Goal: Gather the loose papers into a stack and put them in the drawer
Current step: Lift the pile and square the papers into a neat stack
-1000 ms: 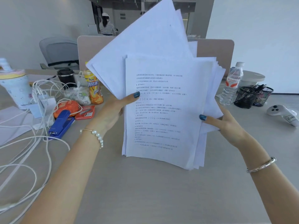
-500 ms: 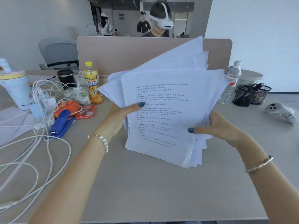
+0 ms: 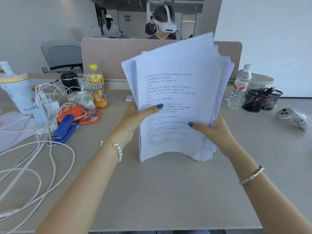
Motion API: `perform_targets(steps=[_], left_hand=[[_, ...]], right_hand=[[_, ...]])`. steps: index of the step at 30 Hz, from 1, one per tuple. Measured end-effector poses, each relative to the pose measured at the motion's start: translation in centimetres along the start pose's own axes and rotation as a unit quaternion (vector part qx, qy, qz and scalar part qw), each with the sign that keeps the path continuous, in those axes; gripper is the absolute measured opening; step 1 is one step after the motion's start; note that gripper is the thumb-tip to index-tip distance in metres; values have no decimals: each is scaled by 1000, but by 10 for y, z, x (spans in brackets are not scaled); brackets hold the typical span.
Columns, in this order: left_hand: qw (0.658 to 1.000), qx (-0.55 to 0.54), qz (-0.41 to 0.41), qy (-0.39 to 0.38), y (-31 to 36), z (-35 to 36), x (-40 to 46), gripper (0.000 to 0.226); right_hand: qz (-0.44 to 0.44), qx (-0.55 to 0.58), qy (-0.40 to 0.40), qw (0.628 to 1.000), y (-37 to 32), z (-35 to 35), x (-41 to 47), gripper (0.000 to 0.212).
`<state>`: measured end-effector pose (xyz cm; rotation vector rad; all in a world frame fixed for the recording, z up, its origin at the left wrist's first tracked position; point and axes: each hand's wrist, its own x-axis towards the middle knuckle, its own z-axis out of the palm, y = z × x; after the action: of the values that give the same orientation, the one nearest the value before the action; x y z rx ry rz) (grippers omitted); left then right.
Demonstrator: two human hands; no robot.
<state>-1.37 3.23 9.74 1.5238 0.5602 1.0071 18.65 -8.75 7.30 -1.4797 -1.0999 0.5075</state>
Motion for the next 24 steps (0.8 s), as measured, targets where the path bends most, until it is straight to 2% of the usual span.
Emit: perform_targets(steps=[3, 6, 9, 10, 13, 15, 17, 20, 24], left_hand=[[1000, -9, -4, 15, -9, -2, 3, 33], [998, -41, 20, 43, -2, 8, 5, 32], [995, -72, 45, 61, -3, 8, 7, 41], [995, -77, 35, 55, -11, 6, 5, 42], [998, -12, -64, 5, -55, 3, -10, 30], [996, 7, -92, 20, -73, 7, -18, 21], [996, -16, -66, 53, -69, 13, -14, 15], [997, -39, -32, 52, -59, 21, -5, 14], [997, 4, -74, 32, -79, 33, -19, 14]], right_hand=[[41, 24, 37, 998, 5, 3, -1, 25], [33, 57, 47, 997, -9, 6, 4, 8], [23, 78, 80, 994, -12, 5, 5, 23], [32, 84, 84, 992, -6, 5, 3, 22], [92, 117, 67, 987, 25, 11, -13, 15], [101, 102, 80, 986, 33, 14, -18, 13], [66, 90, 108, 988, 24, 10, -12, 11], [16, 89, 130, 987, 12, 1, -7, 12], [109, 69, 93, 987, 37, 11, -25, 10]])
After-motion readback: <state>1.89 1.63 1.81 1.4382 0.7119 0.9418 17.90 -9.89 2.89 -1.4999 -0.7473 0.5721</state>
